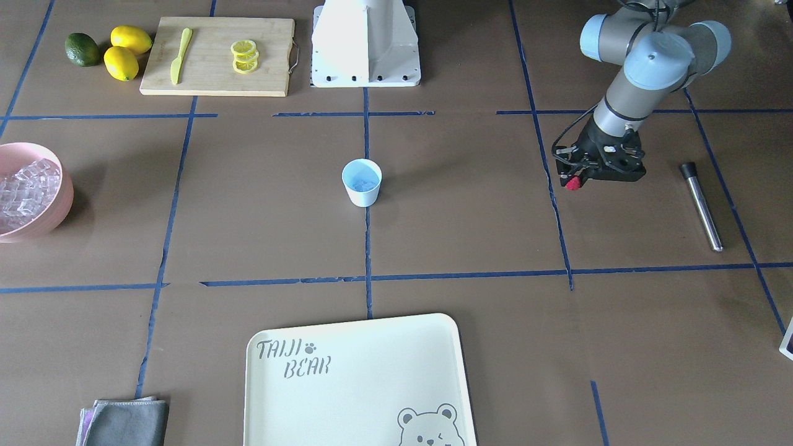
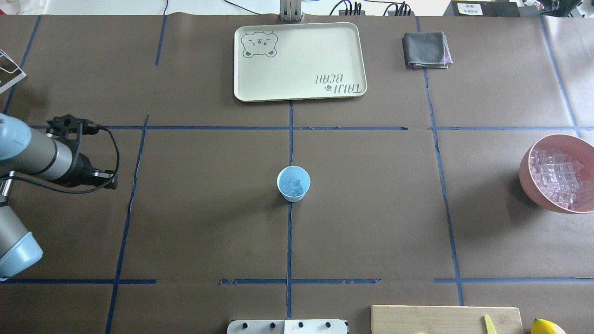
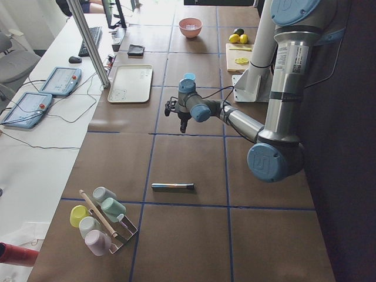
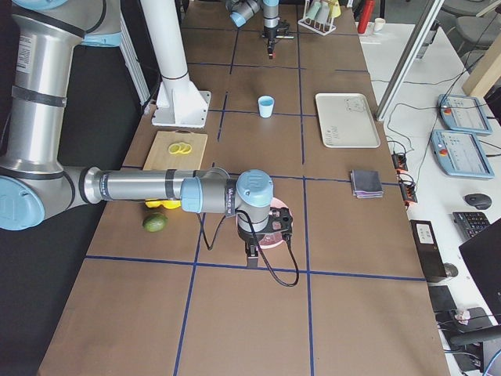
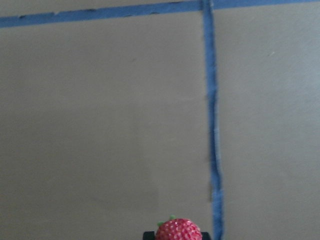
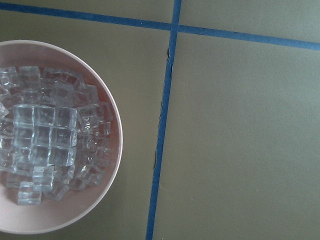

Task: Mash ice and strawberries in cup
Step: 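Lift the strawberry with the left gripper and carry it over the blue cup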

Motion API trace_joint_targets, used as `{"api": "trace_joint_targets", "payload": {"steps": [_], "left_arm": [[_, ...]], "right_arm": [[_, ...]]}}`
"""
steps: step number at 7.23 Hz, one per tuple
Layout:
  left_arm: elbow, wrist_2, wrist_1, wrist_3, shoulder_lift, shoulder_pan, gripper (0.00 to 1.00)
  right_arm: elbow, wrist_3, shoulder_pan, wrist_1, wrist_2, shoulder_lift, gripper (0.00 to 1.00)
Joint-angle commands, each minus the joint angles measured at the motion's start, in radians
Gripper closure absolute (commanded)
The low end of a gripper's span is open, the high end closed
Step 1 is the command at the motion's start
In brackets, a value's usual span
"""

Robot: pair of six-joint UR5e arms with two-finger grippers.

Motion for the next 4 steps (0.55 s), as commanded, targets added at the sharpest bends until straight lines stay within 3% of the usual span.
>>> {"api": "trace_joint_targets", "payload": {"steps": [1, 4], "left_arm": [[-0.003, 0.001, 0.205, -0.087, -0.234, 0.035, 0.96], [0.084, 0.091, 0.23, -0.346, -0.475, 0.217, 0.94]], "right_arm": [[0.0, 0.0, 0.0, 0.0, 0.0, 0.001, 0.0], [0.0, 0.0, 0.0, 0.0, 0.0, 0.003, 0.01]]}}
